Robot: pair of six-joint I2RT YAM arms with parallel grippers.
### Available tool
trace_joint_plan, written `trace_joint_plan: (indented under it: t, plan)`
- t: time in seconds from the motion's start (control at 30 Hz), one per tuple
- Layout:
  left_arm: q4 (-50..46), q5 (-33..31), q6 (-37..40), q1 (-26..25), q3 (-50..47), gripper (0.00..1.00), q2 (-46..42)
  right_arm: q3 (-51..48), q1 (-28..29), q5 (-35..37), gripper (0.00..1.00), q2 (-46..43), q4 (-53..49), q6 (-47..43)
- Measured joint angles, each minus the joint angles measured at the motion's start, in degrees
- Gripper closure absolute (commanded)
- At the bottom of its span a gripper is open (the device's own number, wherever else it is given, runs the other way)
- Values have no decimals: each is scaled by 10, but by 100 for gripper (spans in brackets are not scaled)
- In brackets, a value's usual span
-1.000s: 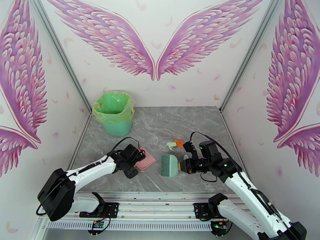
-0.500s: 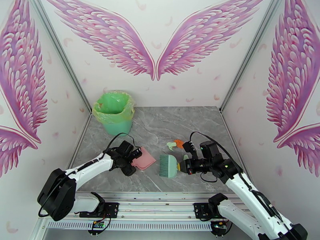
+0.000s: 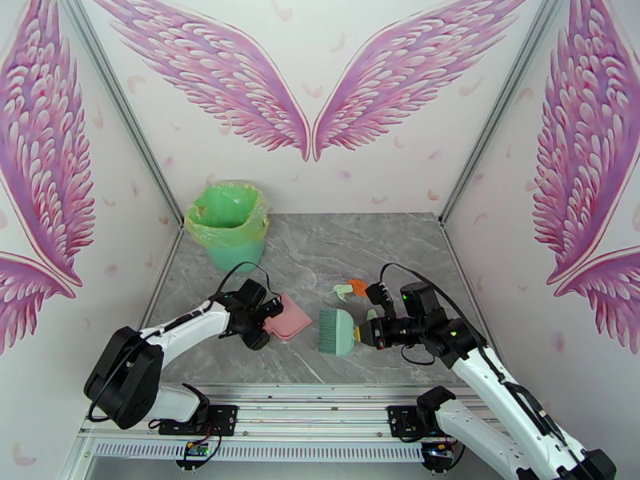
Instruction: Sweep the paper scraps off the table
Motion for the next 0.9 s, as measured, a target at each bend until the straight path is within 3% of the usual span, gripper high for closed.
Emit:
trace_joint_plan:
  t: [0.13,0.3,0.4,0.57,0.73,0.9]
  plan:
    - [1,3,-1,-2,0,65,-4,0,0,0,100,0,0,0]
    - [1,3,-1,-8,0,56,-4,0,0,0,100,0,0,0]
    - [1,2,-1,-12,0,56,-4,0,0,0,100,0,0,0]
    - [-10,11,-4,-15,23,89,39,0,0,0,100,0,0,0]
    - [-12,34,-11,-16,61,93,82,0,0,0,100,0,0,0]
    - [10,26,-43,-22,70,91,74,0,0,2,100,-3,0,0]
